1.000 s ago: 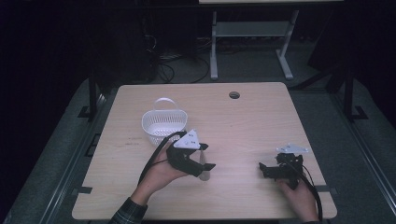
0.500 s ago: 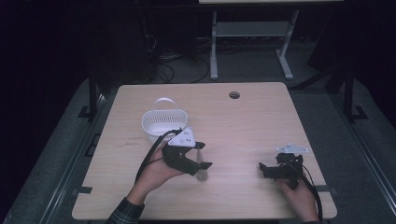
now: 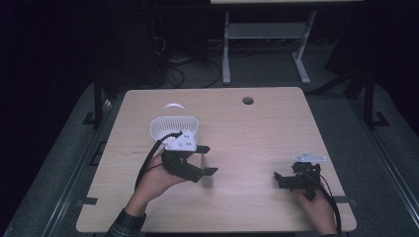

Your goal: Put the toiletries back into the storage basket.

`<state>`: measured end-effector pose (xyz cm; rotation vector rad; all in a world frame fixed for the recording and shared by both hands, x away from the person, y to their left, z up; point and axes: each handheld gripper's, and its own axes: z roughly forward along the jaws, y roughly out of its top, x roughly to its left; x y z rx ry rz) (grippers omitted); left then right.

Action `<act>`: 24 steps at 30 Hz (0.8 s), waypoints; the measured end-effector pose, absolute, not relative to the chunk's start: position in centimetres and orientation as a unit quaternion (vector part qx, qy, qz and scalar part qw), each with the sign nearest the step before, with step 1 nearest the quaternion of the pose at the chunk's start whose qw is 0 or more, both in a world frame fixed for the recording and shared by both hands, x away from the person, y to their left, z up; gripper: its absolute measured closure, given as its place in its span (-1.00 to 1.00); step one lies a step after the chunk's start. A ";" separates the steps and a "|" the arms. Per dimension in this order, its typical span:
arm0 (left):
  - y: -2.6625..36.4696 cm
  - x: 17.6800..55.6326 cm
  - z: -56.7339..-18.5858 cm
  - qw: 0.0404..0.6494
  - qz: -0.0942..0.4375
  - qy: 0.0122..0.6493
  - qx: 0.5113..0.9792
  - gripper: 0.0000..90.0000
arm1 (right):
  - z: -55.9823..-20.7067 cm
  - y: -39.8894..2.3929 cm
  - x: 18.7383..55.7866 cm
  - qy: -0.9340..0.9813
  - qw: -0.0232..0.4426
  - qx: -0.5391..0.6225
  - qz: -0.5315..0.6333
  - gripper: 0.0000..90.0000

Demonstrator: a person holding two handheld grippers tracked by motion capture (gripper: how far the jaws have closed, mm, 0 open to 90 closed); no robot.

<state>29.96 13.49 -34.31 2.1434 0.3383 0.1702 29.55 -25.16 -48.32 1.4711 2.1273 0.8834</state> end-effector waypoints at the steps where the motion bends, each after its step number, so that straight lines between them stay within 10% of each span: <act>1: 13.7 30.0 -34.2 0.466 0.070 0.139 0.871 -0.34 | -48.3 -25.1 29.5 0.762 0.202 0.528 0.316 -1.00; 24: 16.7 30.7 -31.1 0.469 0.092 0.152 0.865 -0.34 | -48.3 -25.2 29.5 0.762 0.203 0.527 0.316 -1.00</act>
